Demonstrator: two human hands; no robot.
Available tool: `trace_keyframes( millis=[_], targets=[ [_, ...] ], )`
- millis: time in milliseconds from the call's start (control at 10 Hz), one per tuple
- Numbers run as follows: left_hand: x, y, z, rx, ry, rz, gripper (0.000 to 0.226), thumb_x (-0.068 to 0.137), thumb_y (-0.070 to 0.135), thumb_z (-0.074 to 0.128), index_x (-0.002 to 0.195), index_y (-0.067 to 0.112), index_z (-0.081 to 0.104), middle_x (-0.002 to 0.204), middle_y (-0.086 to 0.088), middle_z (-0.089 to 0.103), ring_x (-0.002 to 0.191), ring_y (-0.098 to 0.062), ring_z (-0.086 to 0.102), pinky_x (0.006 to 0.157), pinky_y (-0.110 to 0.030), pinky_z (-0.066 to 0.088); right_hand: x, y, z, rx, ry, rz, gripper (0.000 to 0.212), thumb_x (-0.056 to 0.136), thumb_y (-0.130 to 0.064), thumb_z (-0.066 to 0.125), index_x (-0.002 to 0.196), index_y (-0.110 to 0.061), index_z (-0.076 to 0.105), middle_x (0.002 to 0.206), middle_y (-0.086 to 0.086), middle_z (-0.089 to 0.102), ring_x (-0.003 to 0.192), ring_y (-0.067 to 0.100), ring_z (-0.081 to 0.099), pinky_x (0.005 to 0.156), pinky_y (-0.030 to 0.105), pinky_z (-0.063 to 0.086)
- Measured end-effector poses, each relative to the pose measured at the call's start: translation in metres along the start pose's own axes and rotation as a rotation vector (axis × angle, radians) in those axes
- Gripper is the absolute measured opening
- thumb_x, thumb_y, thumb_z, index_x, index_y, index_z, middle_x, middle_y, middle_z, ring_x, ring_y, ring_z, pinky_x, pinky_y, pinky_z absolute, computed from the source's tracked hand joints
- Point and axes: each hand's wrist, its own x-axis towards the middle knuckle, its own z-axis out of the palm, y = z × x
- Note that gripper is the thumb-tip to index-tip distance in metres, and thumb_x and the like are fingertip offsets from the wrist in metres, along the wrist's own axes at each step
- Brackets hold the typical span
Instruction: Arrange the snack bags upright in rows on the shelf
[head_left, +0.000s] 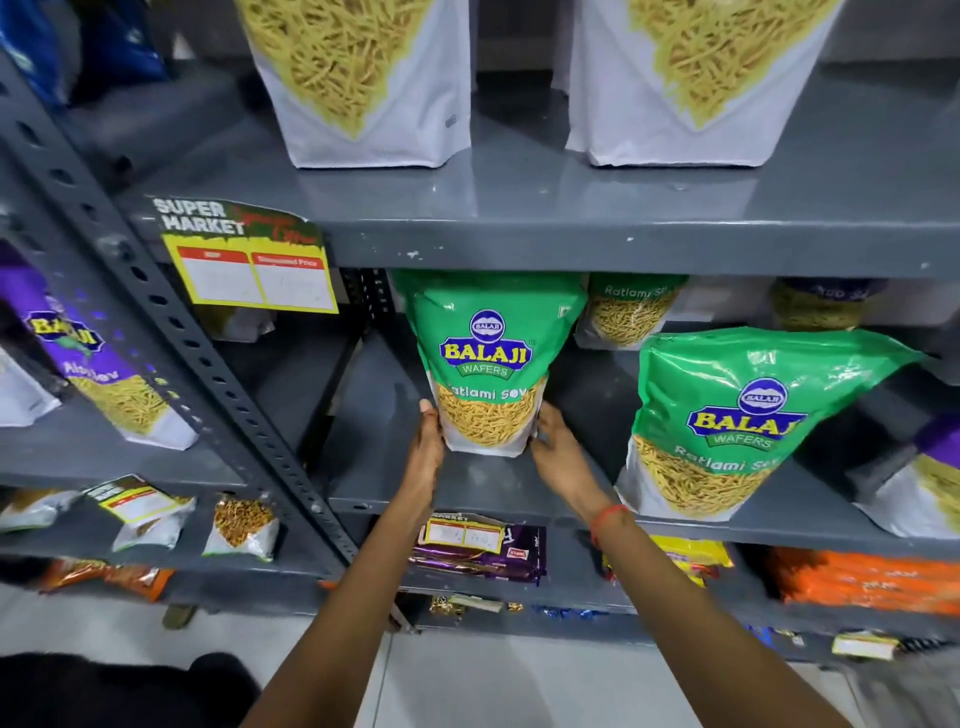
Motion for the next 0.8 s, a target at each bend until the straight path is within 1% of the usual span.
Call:
trace_keyframes(
  millis=[100,200,300,400,500,600,700,800],
  targets=[
    [-0.021,-0.012,-0.014,-0.078,0.016,-0.023,0.057,0.095,0.051,0.018,0.129,0.016,0.049,0.137,-0.009,0.051,0.123,-0.021,0.049,0.105,-0.034,0.033,-0.019,0.005,0.005,-0.052,0.009,-0.008,0.052,0.085,0.01,0.039,0.134,-0.005,0.035,0.137,0.016,0.051,0.125,0.03,0.048,0.105,0.035,0.038],
    [-0.039,-0.023,-0.023,-0.07,0.018,-0.022,0.058,0.094,0.052,0.022,0.131,0.015,0.047,0.124,0.0,0.053,0.113,-0.016,0.05,0.098,-0.032,0.035,-0.036,0.005,0.011,-0.1,0.022,0.004,0.048,0.088,0.006,0.041,0.134,-0.005,0.036,0.137,0.016,0.051,0.124,0.031,0.049,0.1,0.03,0.038],
    [-0.049,-0.03,-0.028,-0.043,0.024,0.001,0.053,0.094,0.051,0.022,0.127,0.021,0.05,0.116,0.005,0.054,0.106,-0.012,0.052,0.094,-0.029,0.038,-0.051,0.004,0.015,-0.086,0.016,0.018,0.048,0.089,0.006,0.041,0.135,-0.006,0.035,0.139,0.015,0.049,0.127,0.03,0.047,0.105,0.032,0.035],
    [-0.054,-0.036,-0.032,-0.008,0.014,0.03,0.039,0.094,0.05,0.023,0.111,0.035,0.055,0.111,0.008,0.058,0.088,-0.001,0.062,0.082,-0.017,0.046,-0.061,0.004,0.017,-0.068,0.006,0.039,0.049,0.089,0.007,0.04,0.135,-0.005,0.034,0.14,0.016,0.047,0.129,0.029,0.045,0.11,0.037,0.034],
    [-0.059,-0.038,-0.033,0.004,0.004,0.05,0.035,0.094,0.05,0.025,0.091,0.043,0.06,0.098,0.013,0.063,0.072,0.012,0.065,0.057,-0.004,0.049,-0.067,0.005,0.017,-0.062,0.004,0.03,0.048,0.089,0.005,0.041,0.135,-0.007,0.034,0.14,0.015,0.047,0.129,0.028,0.044,0.11,0.037,0.034],
    [-0.066,-0.034,-0.03,0.027,0.016,0.039,0.034,0.094,0.051,0.026,0.089,0.043,0.059,0.09,0.018,0.063,0.065,0.011,0.065,0.05,-0.004,0.048,-0.071,0.001,0.016,-0.06,-0.008,0.031,0.047,0.091,0.001,0.042,0.136,-0.009,0.033,0.141,0.014,0.046,0.13,0.027,0.044,0.109,0.037,0.034],
    [-0.073,-0.032,-0.025,0.041,0.031,0.035,0.036,0.093,0.054,0.025,0.107,0.037,0.055,0.117,0.01,0.059,0.091,0.003,0.062,0.081,-0.017,0.048,-0.074,0.0,0.017,-0.069,-0.029,0.013,0.045,0.092,-0.005,0.045,0.135,-0.01,0.034,0.141,0.013,0.046,0.13,0.027,0.044,0.106,0.031,0.034],
    [-0.084,-0.028,-0.017,0.209,0.073,0.092,0.059,0.091,0.056,0.026,0.143,0.028,0.02,0.155,-0.002,0.024,0.14,-0.023,0.028,0.113,-0.045,0.023,-0.075,0.0,0.015,-0.151,0.017,0.019,0.043,0.092,-0.01,0.048,0.133,-0.007,0.036,0.139,0.015,0.047,0.128,0.03,0.044,0.101,0.029,0.035]
  ],
)
